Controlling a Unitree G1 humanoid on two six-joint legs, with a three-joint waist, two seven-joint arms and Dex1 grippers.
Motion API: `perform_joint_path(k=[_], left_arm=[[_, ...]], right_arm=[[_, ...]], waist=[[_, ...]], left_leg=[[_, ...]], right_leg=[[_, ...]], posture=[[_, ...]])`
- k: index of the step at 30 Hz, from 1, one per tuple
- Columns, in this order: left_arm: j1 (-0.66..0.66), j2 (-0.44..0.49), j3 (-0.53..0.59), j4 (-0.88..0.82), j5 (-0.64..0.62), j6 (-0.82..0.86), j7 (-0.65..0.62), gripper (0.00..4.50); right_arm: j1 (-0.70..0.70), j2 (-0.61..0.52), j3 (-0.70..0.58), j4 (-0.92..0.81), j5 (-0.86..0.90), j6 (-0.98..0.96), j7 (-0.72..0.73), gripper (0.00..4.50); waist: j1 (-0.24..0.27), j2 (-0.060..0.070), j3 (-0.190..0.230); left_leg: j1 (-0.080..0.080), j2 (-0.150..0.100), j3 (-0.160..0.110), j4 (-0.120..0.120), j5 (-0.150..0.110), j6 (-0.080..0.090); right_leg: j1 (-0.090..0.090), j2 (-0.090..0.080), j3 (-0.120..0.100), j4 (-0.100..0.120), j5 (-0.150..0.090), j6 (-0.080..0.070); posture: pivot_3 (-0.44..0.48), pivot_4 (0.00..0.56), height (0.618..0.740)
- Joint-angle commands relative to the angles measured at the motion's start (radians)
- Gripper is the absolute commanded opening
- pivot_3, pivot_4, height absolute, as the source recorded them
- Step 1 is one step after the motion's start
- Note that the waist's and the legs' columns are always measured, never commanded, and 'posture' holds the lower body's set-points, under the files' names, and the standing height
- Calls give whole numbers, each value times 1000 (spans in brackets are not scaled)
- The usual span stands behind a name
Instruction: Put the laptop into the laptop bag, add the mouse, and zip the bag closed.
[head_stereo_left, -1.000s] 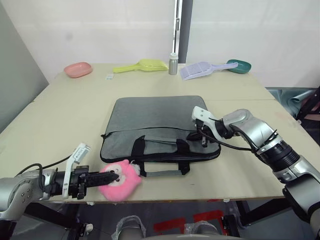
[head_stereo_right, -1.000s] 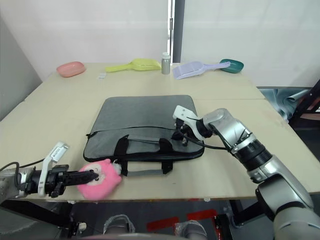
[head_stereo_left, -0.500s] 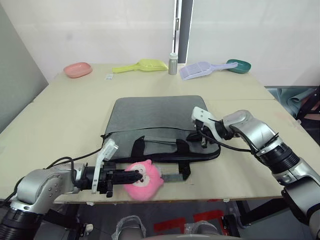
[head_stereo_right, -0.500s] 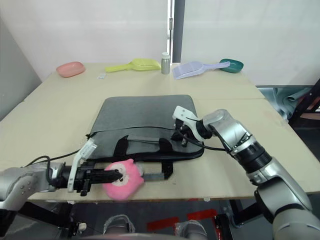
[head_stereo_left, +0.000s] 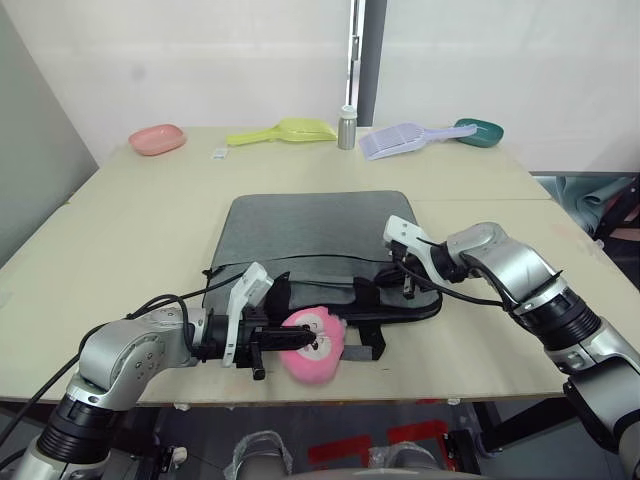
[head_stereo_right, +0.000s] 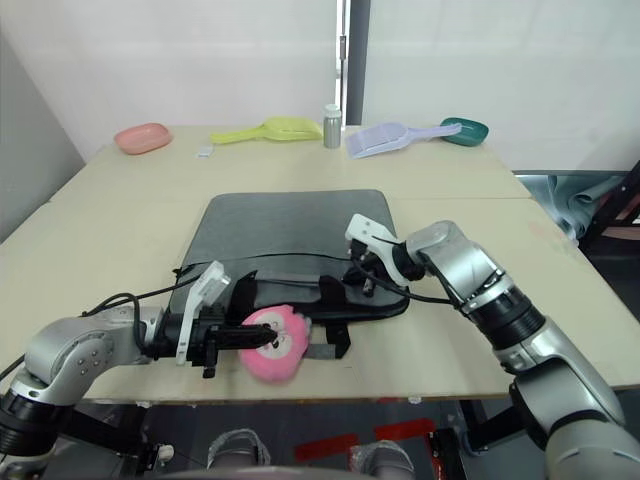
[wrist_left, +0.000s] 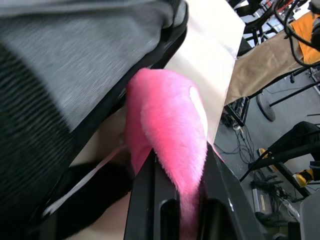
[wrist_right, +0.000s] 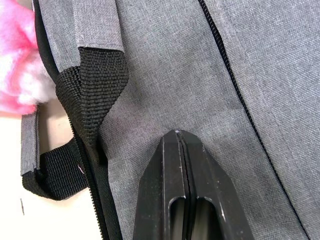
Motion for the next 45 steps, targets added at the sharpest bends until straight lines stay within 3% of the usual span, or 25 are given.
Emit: perform_joint_path(k=[1, 11, 25, 31, 36, 40, 44, 45], left_arm=[[-28, -16, -13, -69, -42, 5, 7, 42], [-98, -126, -72, -88, -68, 20, 45, 42], [-172, -145, -176, 18, -24, -26, -59, 42], [-134, -96, -129, -6, -21, -31, -40, 2198], [-24, 85, -46, -123, -26, -49, -90, 3976], [64, 252, 76, -156, -42, -75, -169, 3976], [96, 297, 109, -158, -42, -111, -197, 3976], [129, 346, 225, -146, -62, -120, -259, 3976]], right_arm=[[21, 8, 47, -4, 6, 25, 23, 0], [2, 13, 51, 10, -2, 20, 37, 0], [-24, 13, 64, 39, -16, 0, 63, 0], [-29, 21, 59, 48, -17, -3, 60, 0], [-29, 22, 53, 55, -19, -9, 60, 0], [-33, 27, 47, 69, -22, -19, 60, 0], [-33, 27, 46, 72, -22, -22, 60, 0], [-32, 25, 36, 67, -17, -23, 61, 0]], waist=[[0, 0, 0], [-6, 0, 0], [-10, 1, 0], [-12, 1, 0], [-23, 1, 1], [-24, 2, 2], [-24, 2, 2], [-25, 2, 2]], left_leg=[[0, 0, 0, 0, 0, 0], [0, 0, 0, -1, 0, 0], [-1, 0, 1, -4, 0, 0], [0, 0, 1, -4, 0, 0], [-1, 0, 1, -6, 0, 0], [-1, 0, 1, -7, 0, 0], [0, 0, 2, -7, 0, 0], [0, 0, 2, -7, 0, 0]], right_leg=[[0, 0, 0, 0, 0, 0], [0, 0, 0, -1, 0, 0], [-1, 0, 0, -3, 0, 0], [-1, 0, 0, -4, 0, 0], [-1, 0, -1, -4, 0, 0], [-2, 0, 0, -6, 0, 0], [-1, 0, 0, -6, 0, 0], [-1, 0, 0, -6, 0, 0]], posture=[[0, 150, 740], [0, 150, 740], [0, 150, 740], [0, 150, 740], [0, 150, 740], [0, 150, 740], [0, 150, 740], [0, 150, 740]])
